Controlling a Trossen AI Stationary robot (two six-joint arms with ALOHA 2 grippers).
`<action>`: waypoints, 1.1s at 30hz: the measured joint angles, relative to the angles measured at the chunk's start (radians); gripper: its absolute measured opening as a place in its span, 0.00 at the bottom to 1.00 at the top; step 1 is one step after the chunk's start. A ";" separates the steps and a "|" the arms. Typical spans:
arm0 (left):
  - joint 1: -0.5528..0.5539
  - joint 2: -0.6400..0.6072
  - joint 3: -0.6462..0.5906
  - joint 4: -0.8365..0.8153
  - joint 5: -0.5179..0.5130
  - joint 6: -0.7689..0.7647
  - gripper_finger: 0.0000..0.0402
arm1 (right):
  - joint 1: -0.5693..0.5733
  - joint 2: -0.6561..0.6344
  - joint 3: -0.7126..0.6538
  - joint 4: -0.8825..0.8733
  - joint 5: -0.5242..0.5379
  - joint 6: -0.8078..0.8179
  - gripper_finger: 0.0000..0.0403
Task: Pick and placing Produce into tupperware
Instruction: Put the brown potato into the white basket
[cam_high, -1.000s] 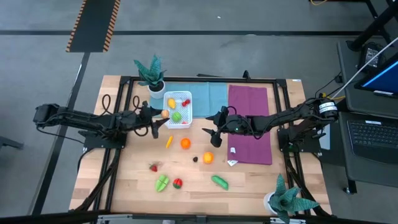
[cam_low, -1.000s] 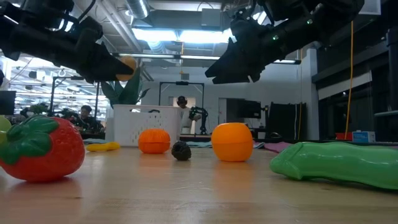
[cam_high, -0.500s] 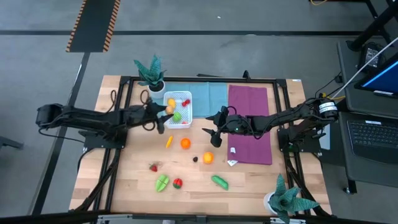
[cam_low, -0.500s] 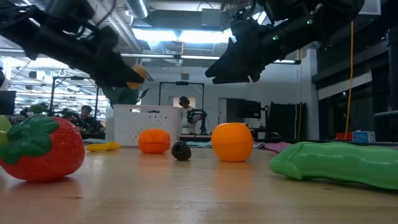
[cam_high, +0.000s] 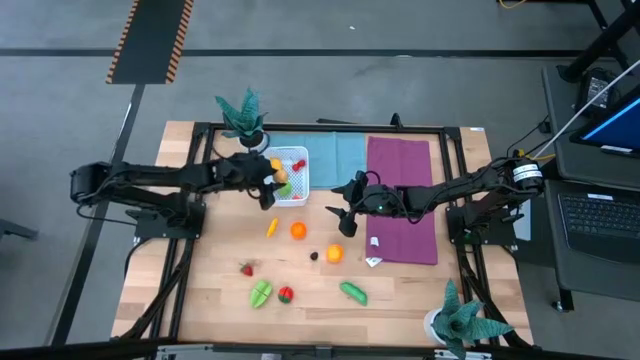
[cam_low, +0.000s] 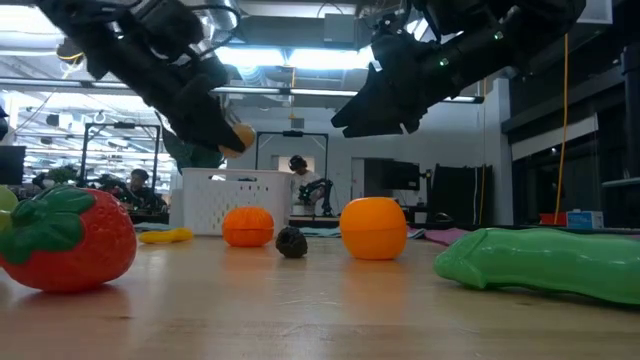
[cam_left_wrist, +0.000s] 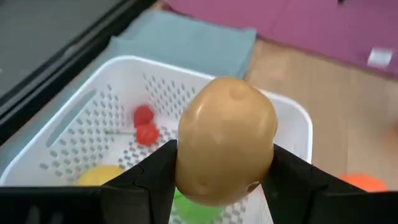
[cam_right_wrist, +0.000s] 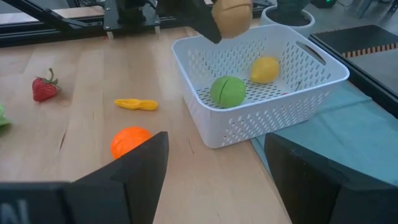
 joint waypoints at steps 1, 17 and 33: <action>0.000 0.005 0.019 -0.039 0.011 0.012 0.47 | 0.000 0.000 0.000 0.000 0.000 0.000 0.66; 0.000 0.228 0.288 -0.412 0.087 0.120 0.47 | 0.000 0.000 0.000 0.000 -0.001 0.002 0.66; 0.000 0.298 0.322 -0.455 0.108 0.144 0.47 | 0.000 0.000 0.000 -0.021 -0.001 0.003 0.66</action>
